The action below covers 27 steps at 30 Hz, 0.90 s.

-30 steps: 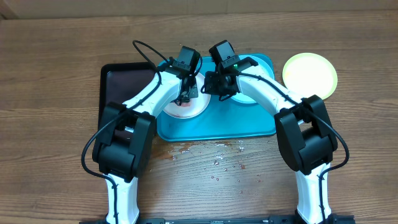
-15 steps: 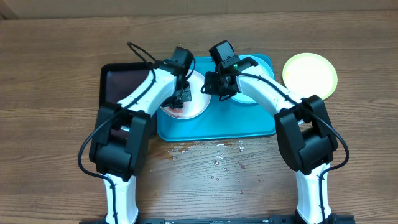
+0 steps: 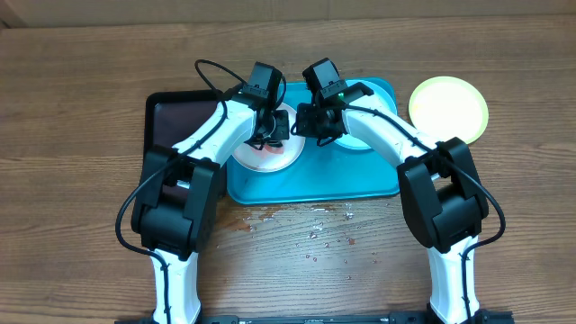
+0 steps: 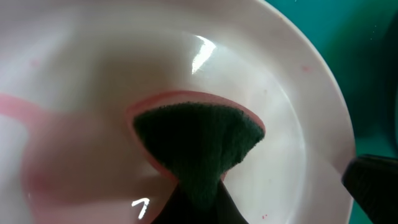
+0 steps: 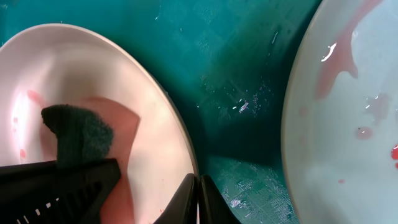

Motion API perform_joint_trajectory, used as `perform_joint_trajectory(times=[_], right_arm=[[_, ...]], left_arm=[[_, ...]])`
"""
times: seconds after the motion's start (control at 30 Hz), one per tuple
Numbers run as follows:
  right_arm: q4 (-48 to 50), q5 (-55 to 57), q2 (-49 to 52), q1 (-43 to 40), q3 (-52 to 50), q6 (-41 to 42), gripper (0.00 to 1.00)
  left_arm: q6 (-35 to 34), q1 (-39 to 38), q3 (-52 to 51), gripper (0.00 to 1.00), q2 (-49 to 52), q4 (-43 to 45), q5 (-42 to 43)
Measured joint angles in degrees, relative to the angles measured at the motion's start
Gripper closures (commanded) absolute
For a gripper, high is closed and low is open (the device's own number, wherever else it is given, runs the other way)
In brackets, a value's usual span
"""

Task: Clean dirty plates on tray and stack at the side
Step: 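Wipe the white plate's rim area with the sponge in the left gripper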

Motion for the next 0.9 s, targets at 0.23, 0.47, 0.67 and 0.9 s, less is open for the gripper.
perform_joint_trajectory(times=[0.23, 0.47, 0.67, 0.9], right_arm=[[0.0, 0.0, 0.0, 0.0, 0.0, 0.0, 0.96], [0.0, 0.0, 0.0, 0.0, 0.0, 0.0, 0.96], [0.0, 0.0, 0.0, 0.0, 0.0, 0.0, 0.96], [-0.1, -0.2, 0.0, 0.0, 0.0, 0.0, 0.96]], left_arm=[[0.0, -0.7, 0.0, 0.96, 0.0, 0.0, -7.6], [0.0, -0.8, 0.1, 0.96, 0.0, -3.3, -14.1], [-0.3, -0.7, 0.7, 0.96, 0.0, -8.0, -16.0], [-0.1, -0.4, 1.1, 0.96, 0.0, -12.1, -12.0]])
